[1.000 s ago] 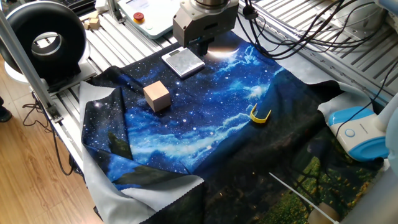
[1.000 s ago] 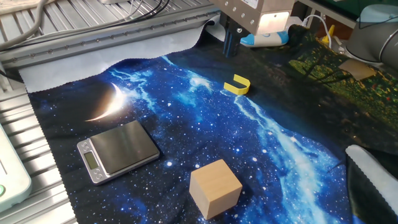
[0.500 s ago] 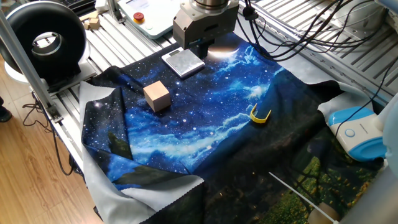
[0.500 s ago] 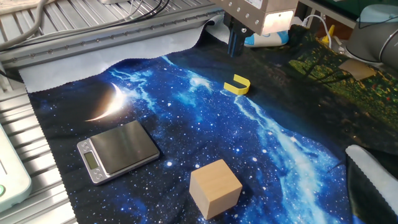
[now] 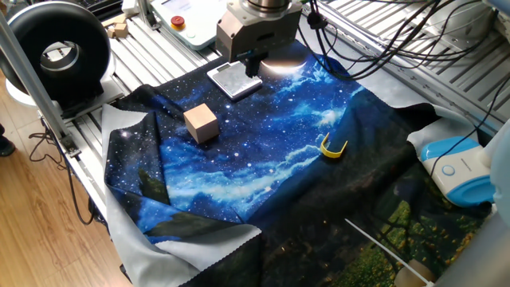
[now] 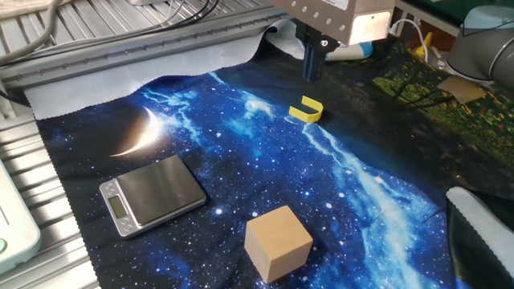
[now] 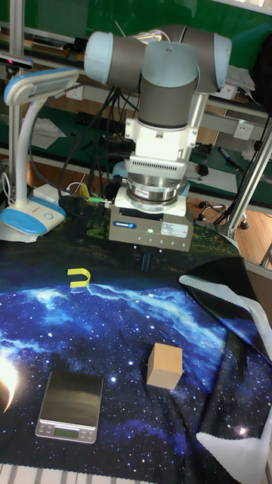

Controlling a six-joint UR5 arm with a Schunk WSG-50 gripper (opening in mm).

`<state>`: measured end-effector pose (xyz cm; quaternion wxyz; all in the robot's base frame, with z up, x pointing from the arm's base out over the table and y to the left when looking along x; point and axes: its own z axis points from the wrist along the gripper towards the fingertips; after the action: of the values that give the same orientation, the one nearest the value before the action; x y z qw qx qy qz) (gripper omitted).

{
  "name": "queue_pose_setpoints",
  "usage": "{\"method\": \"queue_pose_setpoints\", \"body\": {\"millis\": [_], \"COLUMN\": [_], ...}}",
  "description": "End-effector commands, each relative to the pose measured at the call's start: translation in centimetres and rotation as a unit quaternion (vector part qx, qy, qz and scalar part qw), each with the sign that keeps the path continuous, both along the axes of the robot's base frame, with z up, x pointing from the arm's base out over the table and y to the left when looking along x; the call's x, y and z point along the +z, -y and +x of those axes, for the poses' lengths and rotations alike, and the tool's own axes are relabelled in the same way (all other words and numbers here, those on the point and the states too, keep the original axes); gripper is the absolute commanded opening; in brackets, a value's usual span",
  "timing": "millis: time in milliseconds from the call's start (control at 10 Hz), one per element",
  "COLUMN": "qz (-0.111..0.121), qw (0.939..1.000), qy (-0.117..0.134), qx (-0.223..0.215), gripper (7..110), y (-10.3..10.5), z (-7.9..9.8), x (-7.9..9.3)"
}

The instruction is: Place the block on the scale

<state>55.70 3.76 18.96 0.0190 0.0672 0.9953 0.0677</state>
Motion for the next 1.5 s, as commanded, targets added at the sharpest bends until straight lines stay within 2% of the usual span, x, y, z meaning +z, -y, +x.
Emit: {"method": "queue_pose_setpoints", "body": {"millis": [0, 100, 300, 700, 800, 1100, 1400], "qz": [0.043, 0.05, 0.043, -0.009, -0.01, -0.032, -0.035], "qw": [0.9991, 0.9987, 0.999, 0.9999, 0.9999, 0.9994, 0.999], "qy": [-0.001, -0.003, -0.002, 0.008, 0.008, -0.007, -0.025], "qx": [-0.006, -0.007, -0.009, 0.007, 0.007, 0.008, 0.013], "gripper": [7, 7, 7, 7, 7, 7, 7], "y": [-2.0, -2.4, -2.0, 0.5, 0.6, 1.7, 1.8], "z": [0.0, -0.1, 0.0, 0.4, 0.3, -0.4, -1.3], "x": [0.5, 0.6, 0.5, 0.1, 0.1, 0.0, -0.1]}}
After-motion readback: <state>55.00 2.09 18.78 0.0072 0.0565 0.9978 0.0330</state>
